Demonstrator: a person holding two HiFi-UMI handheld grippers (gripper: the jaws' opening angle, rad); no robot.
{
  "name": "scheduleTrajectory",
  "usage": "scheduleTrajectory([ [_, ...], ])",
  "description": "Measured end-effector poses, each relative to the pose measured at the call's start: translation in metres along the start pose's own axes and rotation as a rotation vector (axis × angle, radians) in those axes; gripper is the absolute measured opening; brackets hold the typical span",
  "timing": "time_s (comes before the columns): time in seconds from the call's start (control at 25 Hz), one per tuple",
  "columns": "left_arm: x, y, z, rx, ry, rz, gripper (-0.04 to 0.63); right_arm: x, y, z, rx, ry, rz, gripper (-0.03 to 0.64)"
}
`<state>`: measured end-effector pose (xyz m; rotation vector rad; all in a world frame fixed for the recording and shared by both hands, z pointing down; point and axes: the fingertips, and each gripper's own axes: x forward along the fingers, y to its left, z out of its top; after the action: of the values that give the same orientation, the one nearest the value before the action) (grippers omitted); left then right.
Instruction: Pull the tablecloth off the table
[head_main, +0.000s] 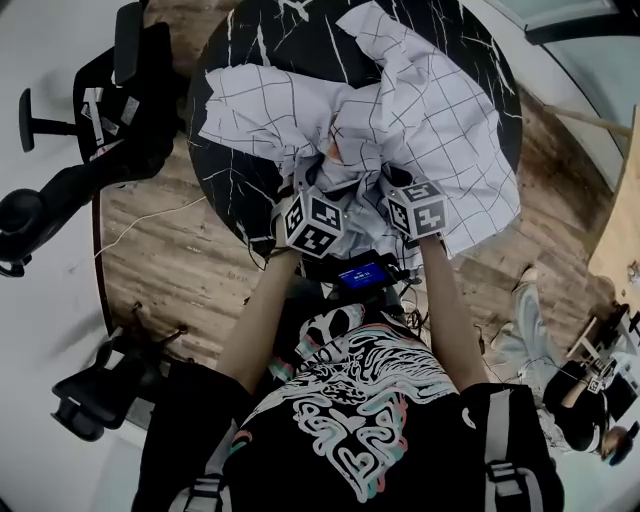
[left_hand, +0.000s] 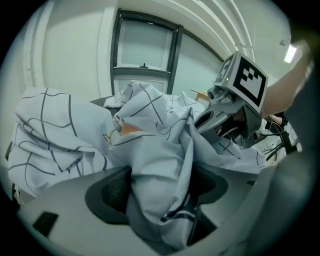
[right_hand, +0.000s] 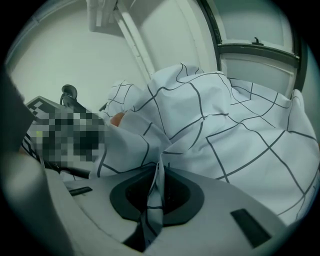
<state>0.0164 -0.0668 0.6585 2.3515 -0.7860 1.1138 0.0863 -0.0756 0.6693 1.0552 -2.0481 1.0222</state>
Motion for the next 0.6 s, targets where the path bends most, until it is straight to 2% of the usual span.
scheduleTrajectory([
  [0.6,0.0,0.0,0.005,-0.019,-0.032,0.002,0.341,0.002,0.016,0.008,0.008,-0.035,0.06,0.012],
])
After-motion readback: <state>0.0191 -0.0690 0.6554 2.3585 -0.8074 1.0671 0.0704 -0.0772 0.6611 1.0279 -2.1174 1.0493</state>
